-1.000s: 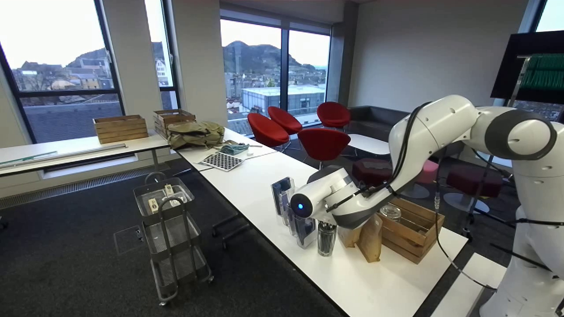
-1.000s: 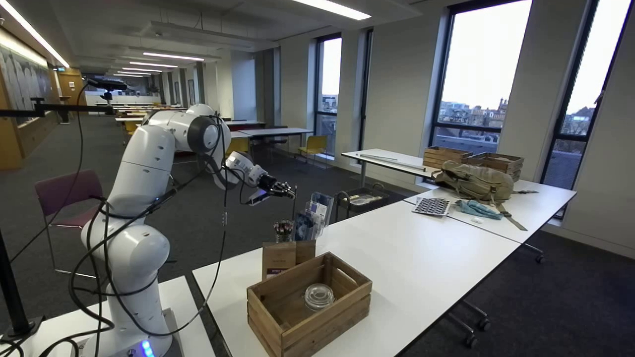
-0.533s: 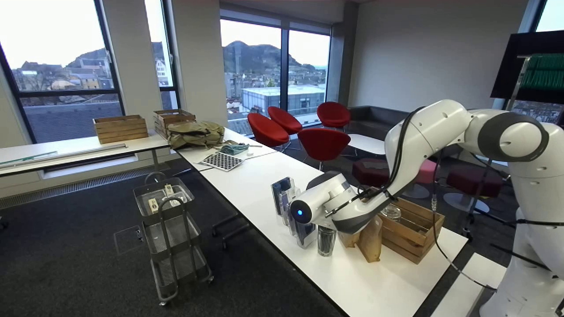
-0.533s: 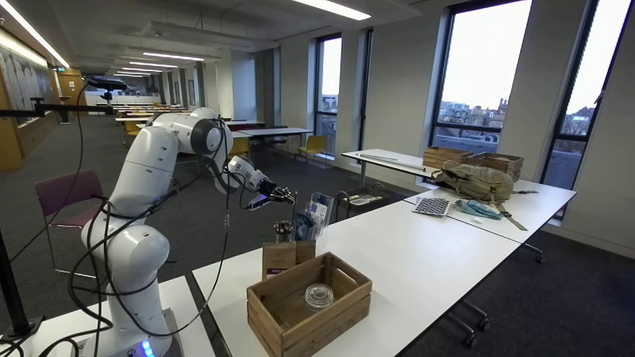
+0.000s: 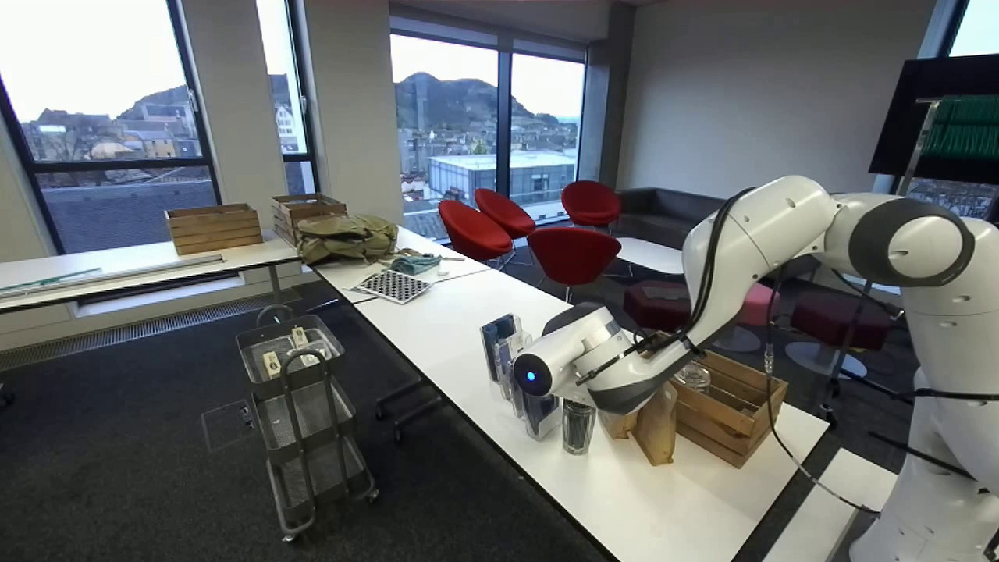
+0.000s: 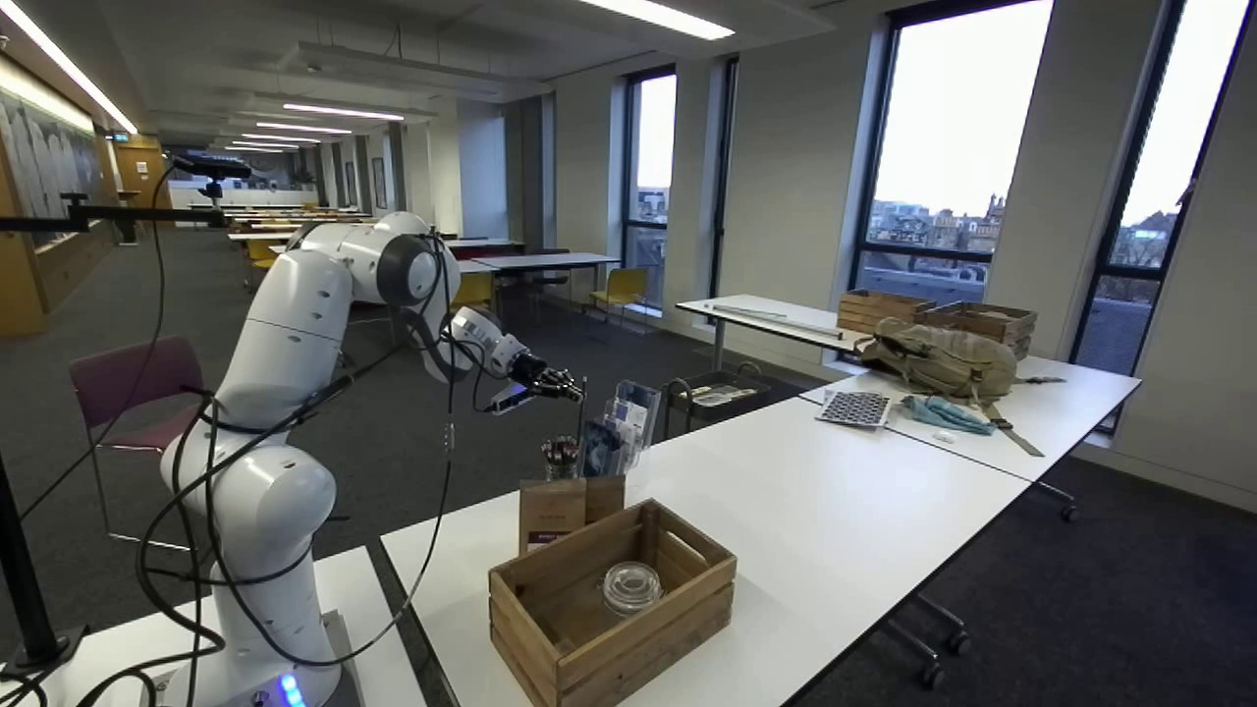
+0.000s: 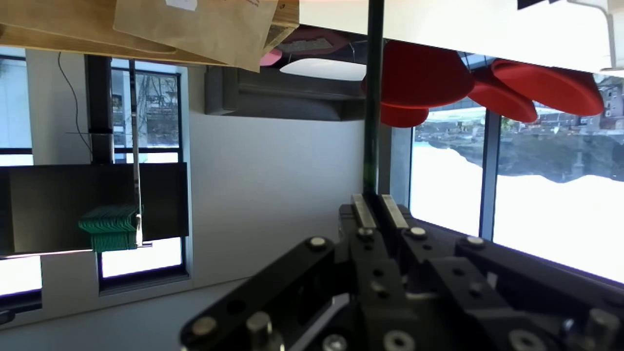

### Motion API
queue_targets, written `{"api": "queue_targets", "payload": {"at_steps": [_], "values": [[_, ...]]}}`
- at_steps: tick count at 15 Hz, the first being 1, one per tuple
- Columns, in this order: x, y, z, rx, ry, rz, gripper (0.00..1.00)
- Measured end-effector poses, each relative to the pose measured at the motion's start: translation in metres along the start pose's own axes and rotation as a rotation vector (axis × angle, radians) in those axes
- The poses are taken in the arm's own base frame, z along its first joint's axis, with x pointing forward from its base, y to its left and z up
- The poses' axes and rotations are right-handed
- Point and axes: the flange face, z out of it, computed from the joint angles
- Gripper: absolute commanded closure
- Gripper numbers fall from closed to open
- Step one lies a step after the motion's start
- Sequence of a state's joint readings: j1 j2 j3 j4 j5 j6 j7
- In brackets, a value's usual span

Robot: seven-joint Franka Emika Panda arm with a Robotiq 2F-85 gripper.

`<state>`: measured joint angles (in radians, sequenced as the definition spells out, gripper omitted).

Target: Pick the pencil and put it in the holder

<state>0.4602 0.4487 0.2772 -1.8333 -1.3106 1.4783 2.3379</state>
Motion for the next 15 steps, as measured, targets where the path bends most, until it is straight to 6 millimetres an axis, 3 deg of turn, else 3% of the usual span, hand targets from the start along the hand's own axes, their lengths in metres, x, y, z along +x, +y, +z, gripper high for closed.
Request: {"api": "queue_targets", "payload": {"at_steps": [10, 15], "values": [[0.021, 0.006, -0.036, 0.038, 0.008, 0.028, 0.98], [0.013, 0.007, -0.036, 0.034, 0.005, 0.015, 0.98]]}}
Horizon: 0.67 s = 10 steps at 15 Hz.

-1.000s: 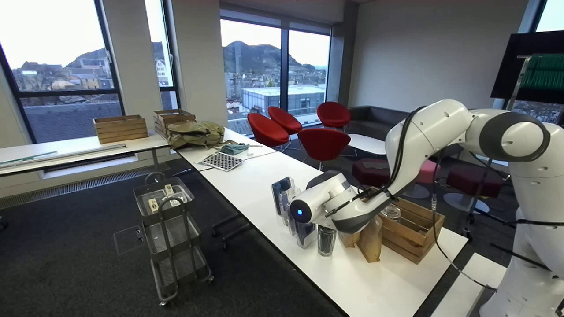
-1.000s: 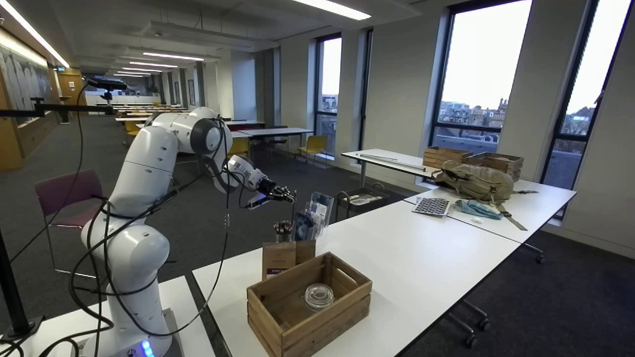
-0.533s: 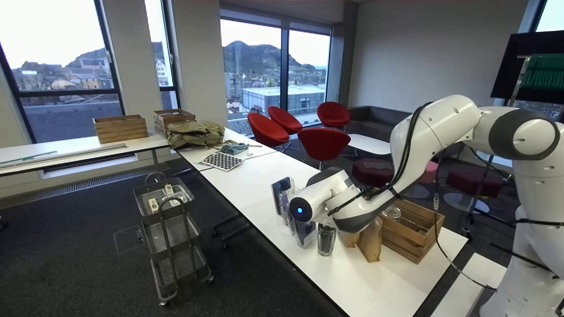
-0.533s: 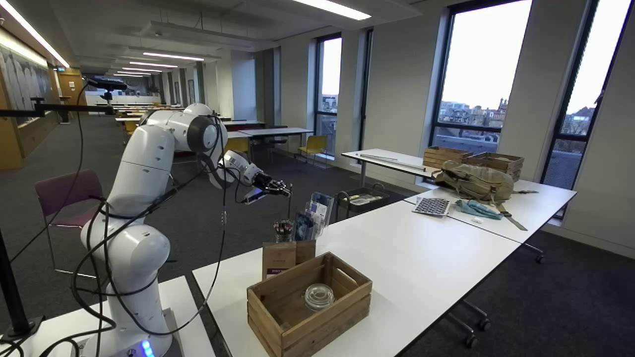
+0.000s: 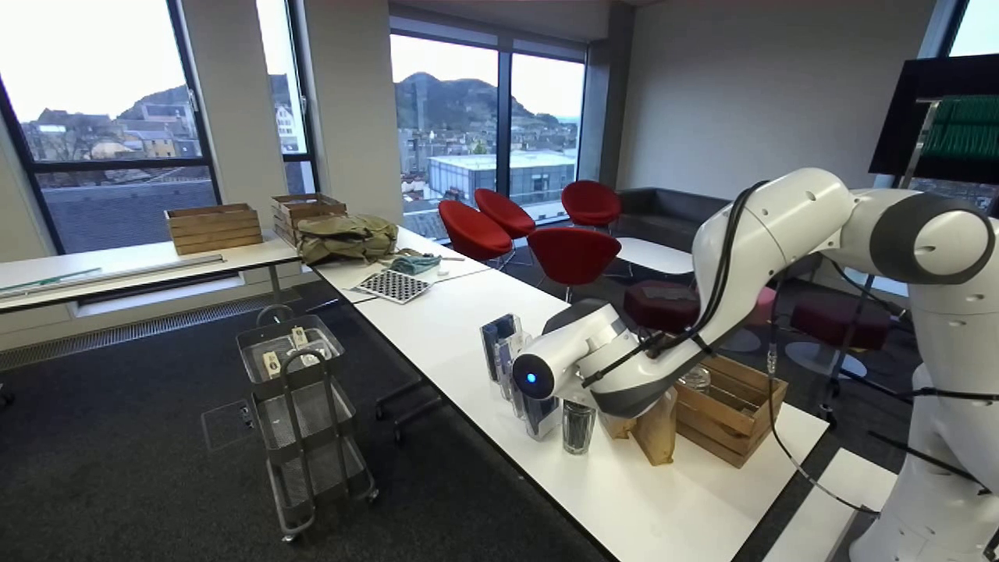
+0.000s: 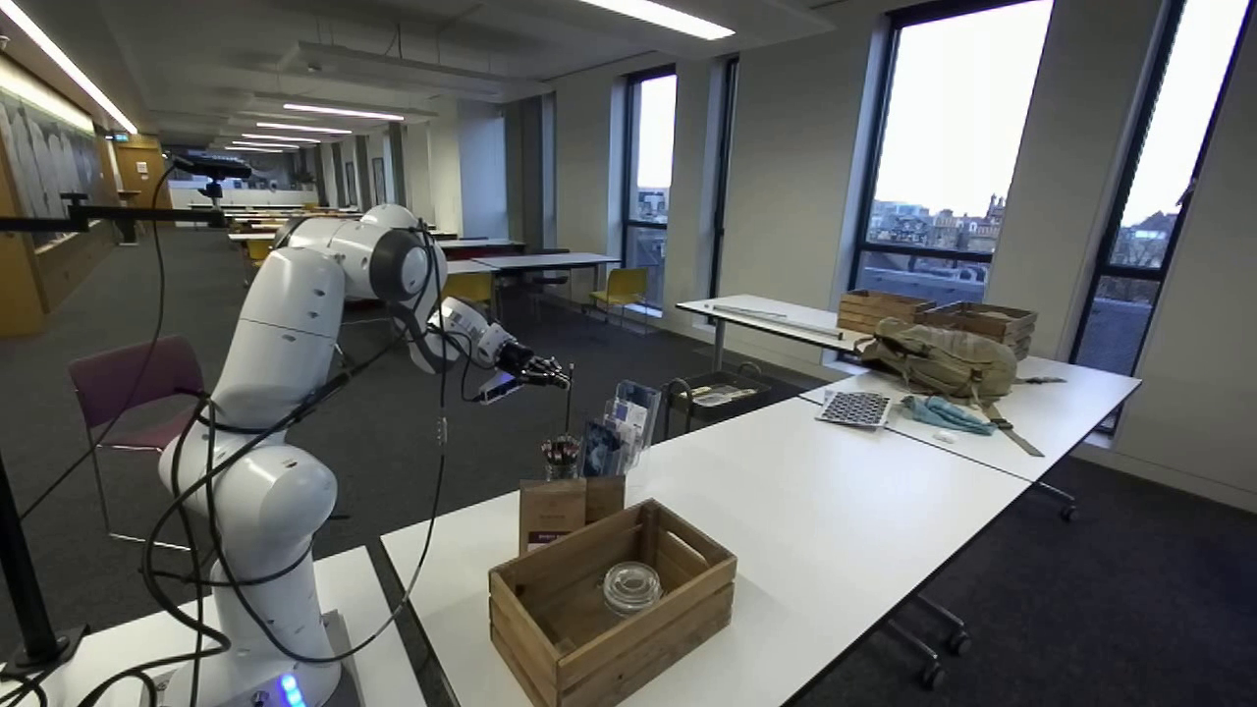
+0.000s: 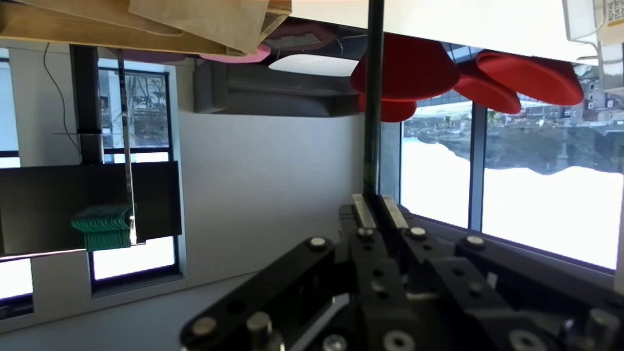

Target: Pick the pencil and put it in the holder

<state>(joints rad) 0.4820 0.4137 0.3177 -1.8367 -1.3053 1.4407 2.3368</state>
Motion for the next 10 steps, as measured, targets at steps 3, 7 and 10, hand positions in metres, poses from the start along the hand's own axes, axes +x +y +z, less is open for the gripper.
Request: {"api": "queue_targets", "payload": {"at_steps": [3, 7, 10], "values": [[-0.010, 0.001, 0.002, -0.008, -0.004, -0.016, 0.98], [-0.026, 0.002, 0.006, -0.016, -0.006, -0.043, 0.98], [-0.040, 0.002, 0.010, -0.022, -0.009, -0.064, 0.98]]}}
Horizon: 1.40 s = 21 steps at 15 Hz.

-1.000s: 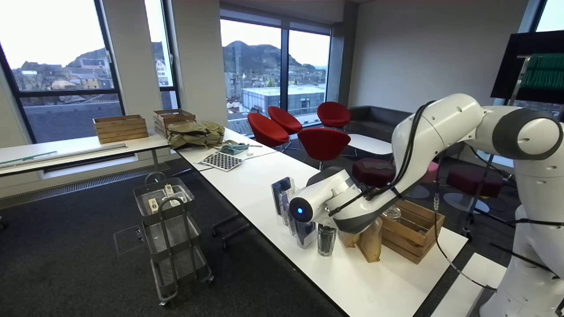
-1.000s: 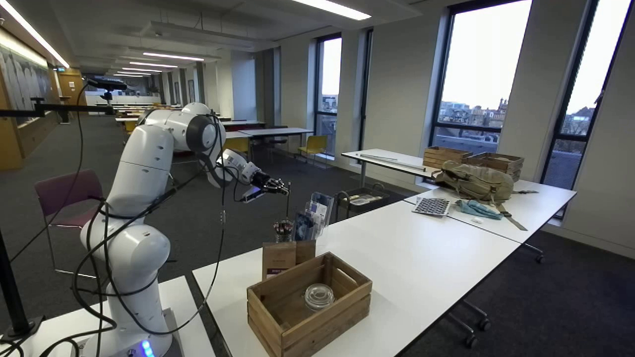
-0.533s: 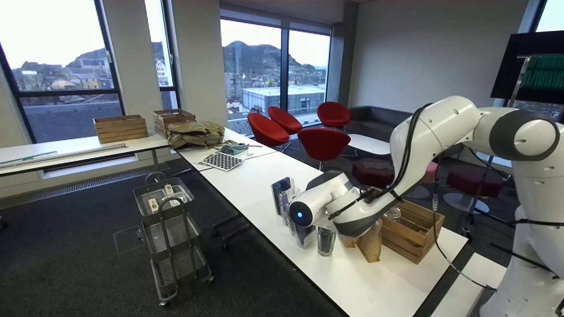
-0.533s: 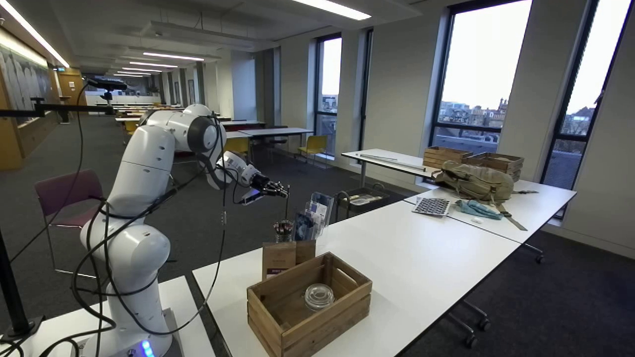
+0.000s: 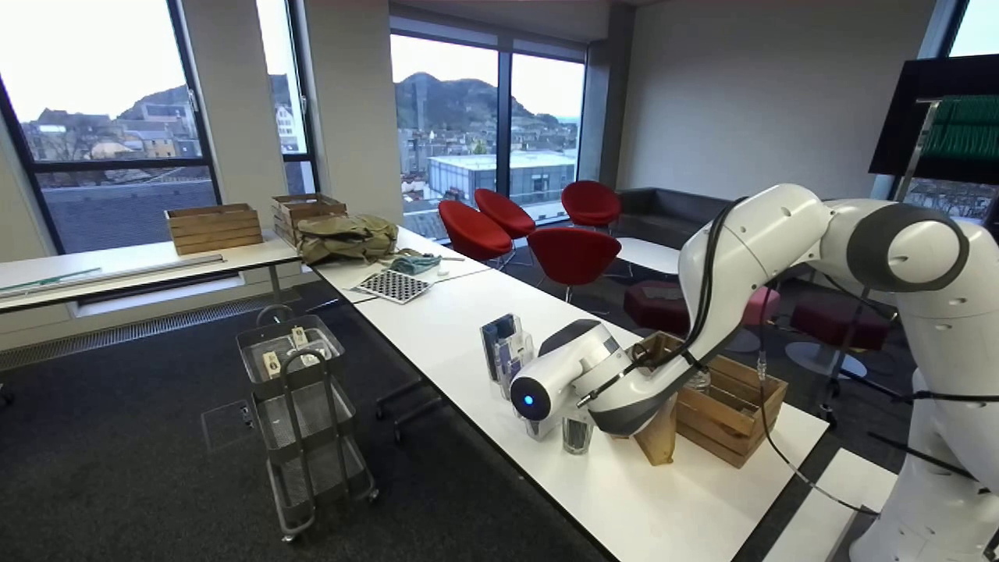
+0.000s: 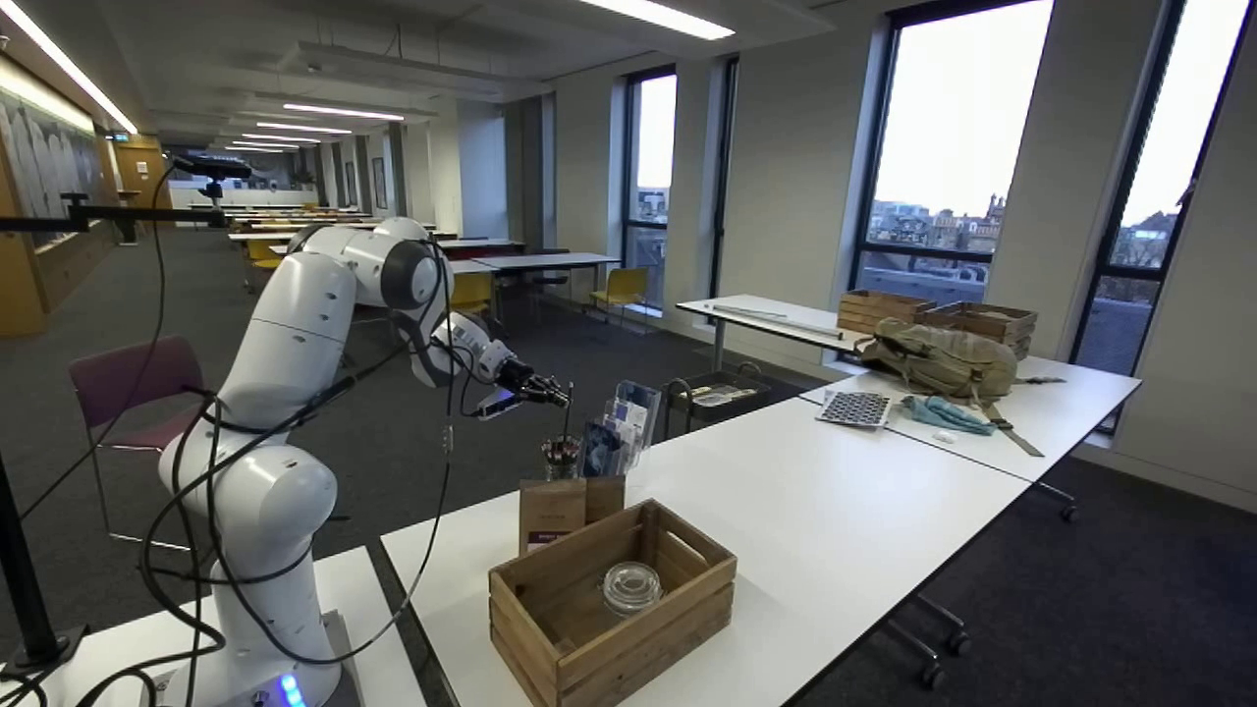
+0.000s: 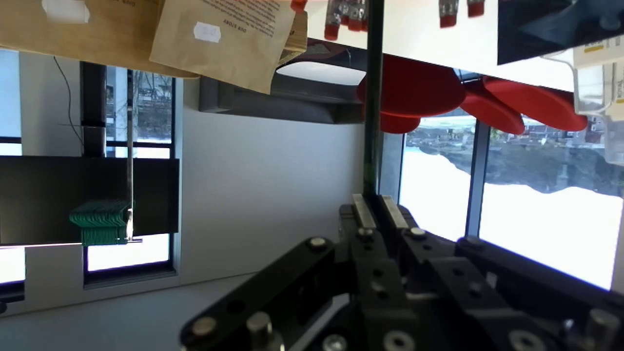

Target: Pick the pencil and put it in the holder

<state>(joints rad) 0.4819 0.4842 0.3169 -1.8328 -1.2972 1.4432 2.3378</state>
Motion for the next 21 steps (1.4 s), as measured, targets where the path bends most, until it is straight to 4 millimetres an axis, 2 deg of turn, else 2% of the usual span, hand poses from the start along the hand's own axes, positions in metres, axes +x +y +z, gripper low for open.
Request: {"api": "queue_targets", "payload": {"at_steps": [6, 10, 16, 21], "values": [[-0.042, -0.010, 0.019, -0.012, -0.024, -0.027, 0.98], [-0.064, -0.029, 0.048, -0.020, -0.055, -0.001, 0.98], [-0.062, -0.057, 0.103, -0.051, -0.050, 0.056, 0.98], [-0.060, -0.068, 0.120, -0.063, -0.039, 0.076, 0.98]]}}
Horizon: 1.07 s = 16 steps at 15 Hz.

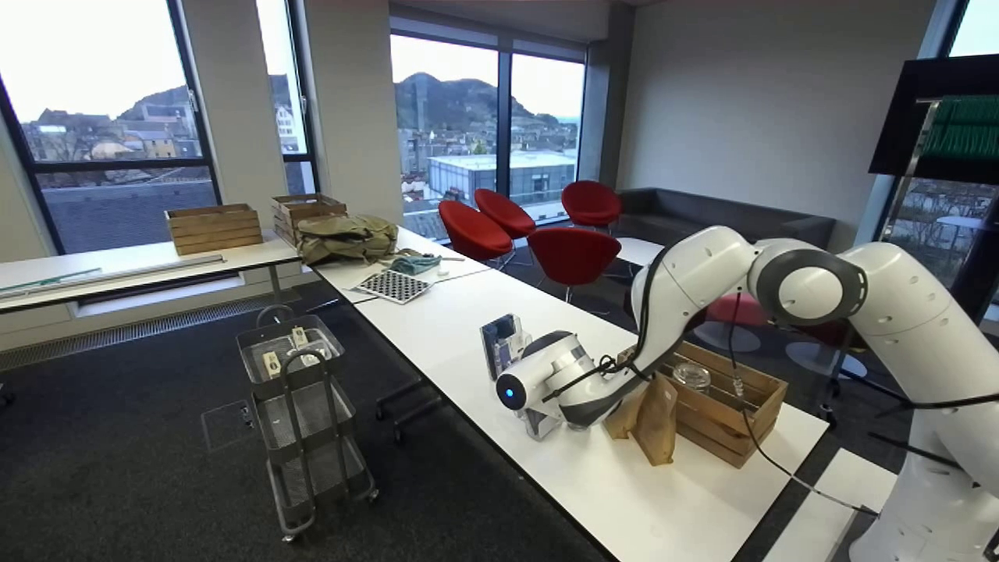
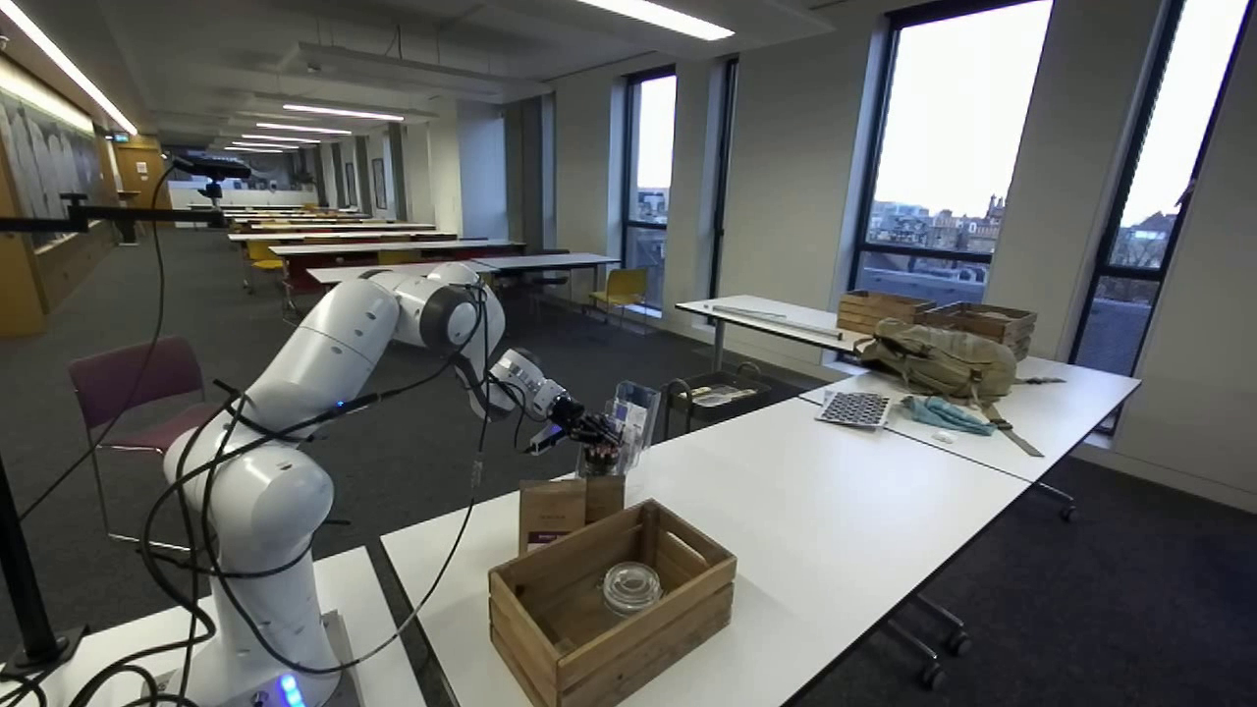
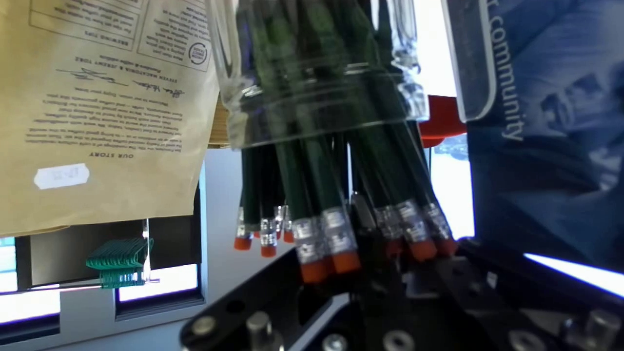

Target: Pick the pencil and put it in the holder

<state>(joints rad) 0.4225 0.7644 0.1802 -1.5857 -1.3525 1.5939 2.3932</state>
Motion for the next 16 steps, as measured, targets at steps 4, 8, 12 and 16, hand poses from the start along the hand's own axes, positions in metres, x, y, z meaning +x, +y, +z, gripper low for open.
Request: {"api": "queue_targets", "payload": {"at_steps": [4, 8, 12, 16], "values": [[-0.0002, -0.0009, 0.0015, 0.000, -0.002, 0.001, 0.53], [-0.0005, -0.0014, 0.0031, 0.000, -0.005, 0.002, 0.29], [0.0014, -0.0027, 0.0037, -0.001, -0.005, 0.006, 0.15], [0.0034, -0.0041, 0.0043, -0.001, -0.007, 0.011, 0.03]]}}
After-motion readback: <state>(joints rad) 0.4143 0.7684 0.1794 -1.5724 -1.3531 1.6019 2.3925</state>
